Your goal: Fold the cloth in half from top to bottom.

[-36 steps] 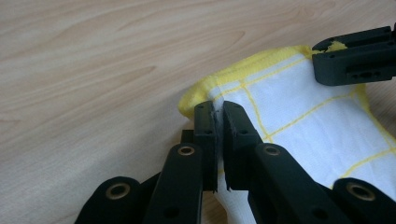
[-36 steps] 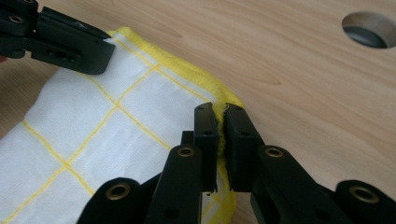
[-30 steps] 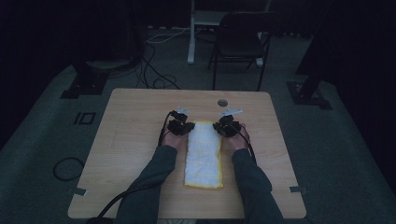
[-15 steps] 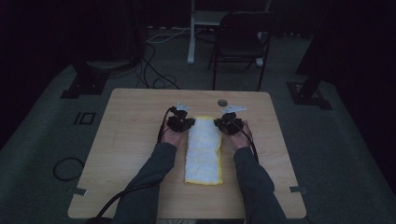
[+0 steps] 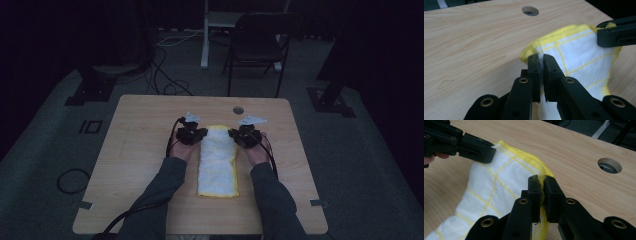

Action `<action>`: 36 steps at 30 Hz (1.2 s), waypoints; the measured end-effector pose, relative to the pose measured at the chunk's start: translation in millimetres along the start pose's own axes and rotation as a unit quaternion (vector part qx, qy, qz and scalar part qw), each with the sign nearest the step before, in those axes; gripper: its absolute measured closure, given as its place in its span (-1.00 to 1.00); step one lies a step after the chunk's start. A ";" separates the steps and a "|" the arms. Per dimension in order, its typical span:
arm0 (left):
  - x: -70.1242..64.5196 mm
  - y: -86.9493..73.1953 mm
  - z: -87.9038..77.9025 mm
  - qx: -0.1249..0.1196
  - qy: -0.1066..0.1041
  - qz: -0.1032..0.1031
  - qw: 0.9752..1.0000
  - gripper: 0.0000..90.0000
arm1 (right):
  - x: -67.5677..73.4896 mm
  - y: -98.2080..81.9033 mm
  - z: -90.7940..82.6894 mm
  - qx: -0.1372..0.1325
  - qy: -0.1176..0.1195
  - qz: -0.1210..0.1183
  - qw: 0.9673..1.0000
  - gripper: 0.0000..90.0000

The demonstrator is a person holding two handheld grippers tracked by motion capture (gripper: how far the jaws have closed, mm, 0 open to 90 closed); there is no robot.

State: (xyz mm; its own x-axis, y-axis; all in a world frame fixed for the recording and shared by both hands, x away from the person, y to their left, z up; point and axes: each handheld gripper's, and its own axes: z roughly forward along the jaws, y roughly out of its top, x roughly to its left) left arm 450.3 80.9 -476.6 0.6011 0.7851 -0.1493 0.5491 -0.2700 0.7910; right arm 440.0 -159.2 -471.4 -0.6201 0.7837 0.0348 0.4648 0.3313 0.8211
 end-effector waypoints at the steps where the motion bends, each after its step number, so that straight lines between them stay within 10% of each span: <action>1: 0.0 0.0 0.0 0.000 0.000 0.000 1.000 0.91 | 0.0 0.0 0.0 0.000 0.000 0.000 1.000 0.89; 36: -24.8 -28.1 -43.4 -0.028 -0.013 0.023 0.999 0.90 | 32.9 -15.1 -37.3 -0.026 0.017 -0.028 0.999 0.89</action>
State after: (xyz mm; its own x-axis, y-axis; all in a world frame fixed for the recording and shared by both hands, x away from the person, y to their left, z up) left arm 394.9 93.2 -469.4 0.6400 0.7578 -0.1274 0.4879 -0.2726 0.8292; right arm 389.0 -158.0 -461.4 -0.6652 0.7466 0.0062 0.3954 0.3452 0.8512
